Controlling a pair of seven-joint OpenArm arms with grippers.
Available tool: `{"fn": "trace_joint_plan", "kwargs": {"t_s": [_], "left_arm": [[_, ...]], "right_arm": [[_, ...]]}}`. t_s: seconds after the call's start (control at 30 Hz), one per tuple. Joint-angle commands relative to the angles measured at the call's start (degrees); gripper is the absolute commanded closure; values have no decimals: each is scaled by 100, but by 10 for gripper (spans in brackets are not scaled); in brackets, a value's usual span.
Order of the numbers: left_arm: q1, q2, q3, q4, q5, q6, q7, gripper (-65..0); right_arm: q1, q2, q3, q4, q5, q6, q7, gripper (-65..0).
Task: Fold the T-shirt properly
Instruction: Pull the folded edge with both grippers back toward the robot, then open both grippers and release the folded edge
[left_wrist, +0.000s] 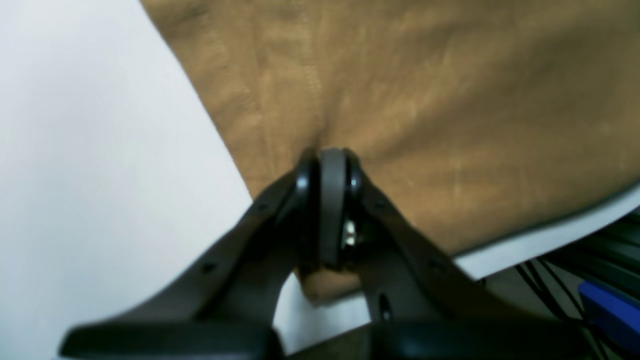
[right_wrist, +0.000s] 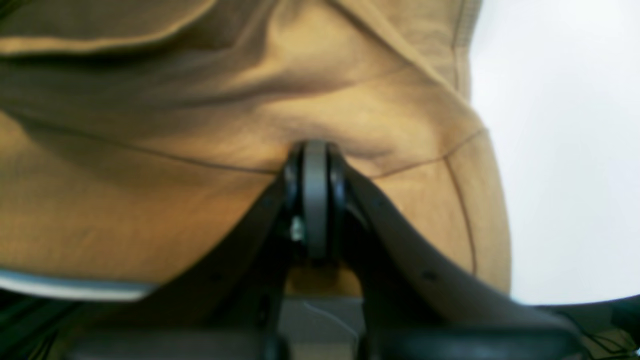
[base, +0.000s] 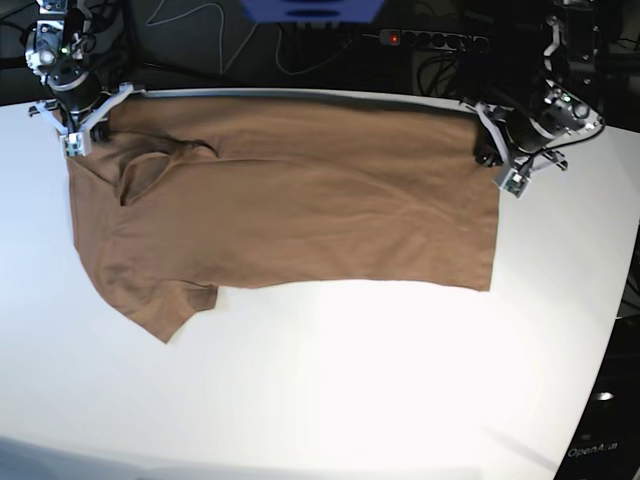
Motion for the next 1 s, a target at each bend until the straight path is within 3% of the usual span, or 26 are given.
{"fn": "trace_joint_plan", "kwargs": {"t_s": [0.0,0.67,0.97], "left_arm": [[71,-85,-69,34,357,90,476,-22],[-61,-59,-78,236,348,107,485,-22],[-290,372,-61,623,383,98,485,-22]], "right_arm": [[-40,68,90,113,-38,-71,55,-1],[127,112,213,104,-38,-71,46,-1],[180,174,222,130,-38,-71,55,-1]]}}
